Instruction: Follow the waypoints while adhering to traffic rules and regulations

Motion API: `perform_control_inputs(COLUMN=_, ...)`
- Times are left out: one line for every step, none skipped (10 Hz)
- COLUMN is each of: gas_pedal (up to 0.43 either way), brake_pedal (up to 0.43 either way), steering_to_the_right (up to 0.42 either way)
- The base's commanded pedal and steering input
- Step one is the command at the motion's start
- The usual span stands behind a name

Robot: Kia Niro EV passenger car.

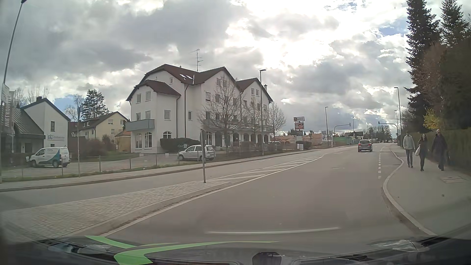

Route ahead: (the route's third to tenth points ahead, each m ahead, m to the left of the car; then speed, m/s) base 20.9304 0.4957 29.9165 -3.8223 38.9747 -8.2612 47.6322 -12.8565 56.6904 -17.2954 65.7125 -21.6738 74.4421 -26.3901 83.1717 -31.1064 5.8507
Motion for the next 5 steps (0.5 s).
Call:
perform_control_inputs(gas_pedal=0.248, brake_pedal=0.000, steering_to_the_right=0.161)
perform_control_inputs(gas_pedal=0.260, brake_pedal=0.000, steering_to_the_right=0.172)
perform_control_inputs(gas_pedal=0.260, brake_pedal=0.000, steering_to_the_right=0.176)
perform_control_inputs(gas_pedal=0.268, brake_pedal=0.000, steering_to_the_right=0.176)
perform_control_inputs(gas_pedal=0.299, brake_pedal=0.000, steering_to_the_right=0.176)
